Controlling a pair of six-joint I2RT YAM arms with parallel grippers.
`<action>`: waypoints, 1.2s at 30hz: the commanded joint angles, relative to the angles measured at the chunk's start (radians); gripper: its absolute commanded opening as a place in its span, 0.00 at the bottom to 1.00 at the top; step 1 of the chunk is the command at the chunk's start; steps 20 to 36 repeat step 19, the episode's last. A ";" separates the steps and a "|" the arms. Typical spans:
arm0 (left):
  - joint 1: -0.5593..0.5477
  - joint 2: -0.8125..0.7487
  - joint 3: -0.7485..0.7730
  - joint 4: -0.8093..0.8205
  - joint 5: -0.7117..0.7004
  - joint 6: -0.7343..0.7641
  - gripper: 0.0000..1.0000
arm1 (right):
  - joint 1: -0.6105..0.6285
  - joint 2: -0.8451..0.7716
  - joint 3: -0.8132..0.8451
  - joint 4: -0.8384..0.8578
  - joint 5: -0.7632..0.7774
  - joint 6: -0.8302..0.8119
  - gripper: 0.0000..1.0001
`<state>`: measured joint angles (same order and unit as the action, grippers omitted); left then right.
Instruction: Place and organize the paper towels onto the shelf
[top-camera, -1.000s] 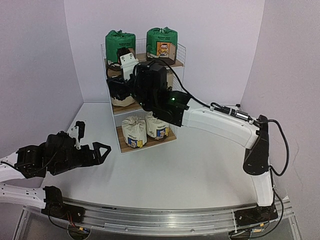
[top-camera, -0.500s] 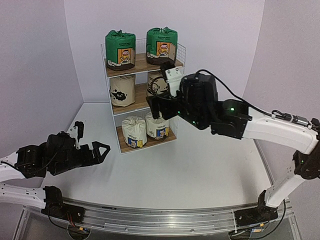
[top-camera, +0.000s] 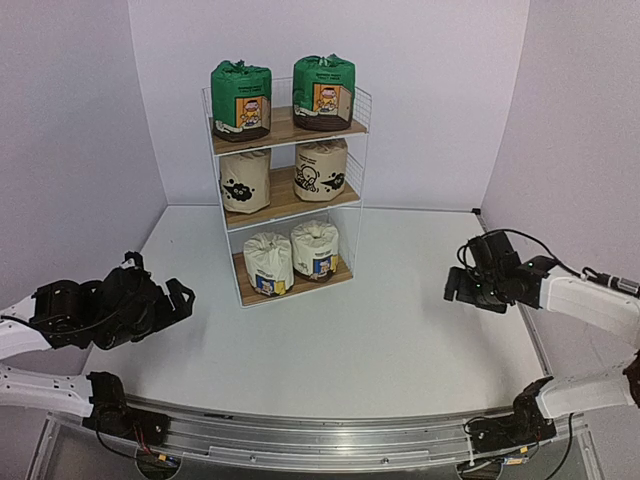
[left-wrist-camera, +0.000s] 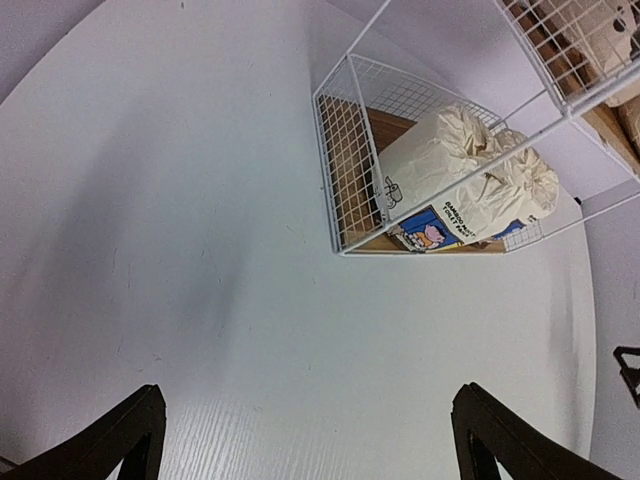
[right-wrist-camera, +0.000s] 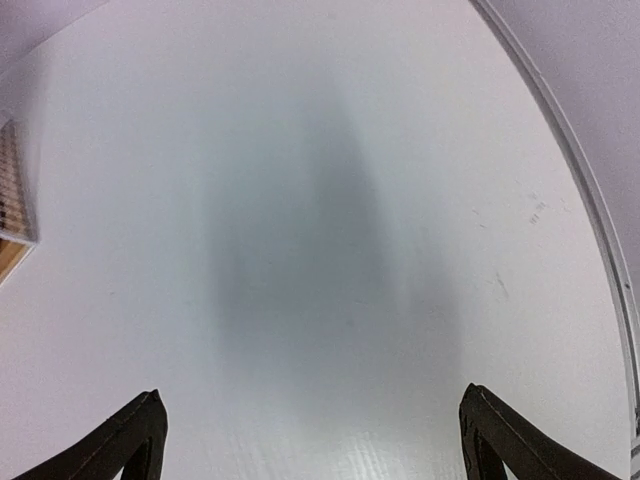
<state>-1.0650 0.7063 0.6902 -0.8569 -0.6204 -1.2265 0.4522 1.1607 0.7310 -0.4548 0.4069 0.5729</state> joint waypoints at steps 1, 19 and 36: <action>0.113 0.025 -0.043 0.085 0.099 0.070 1.00 | -0.091 -0.130 -0.101 0.053 -0.036 0.070 0.98; 0.686 0.270 -0.107 0.376 0.532 0.388 1.00 | -0.093 -0.400 -0.202 0.056 0.048 0.109 0.98; 0.686 0.270 -0.107 0.376 0.532 0.388 1.00 | -0.093 -0.400 -0.202 0.056 0.048 0.109 0.98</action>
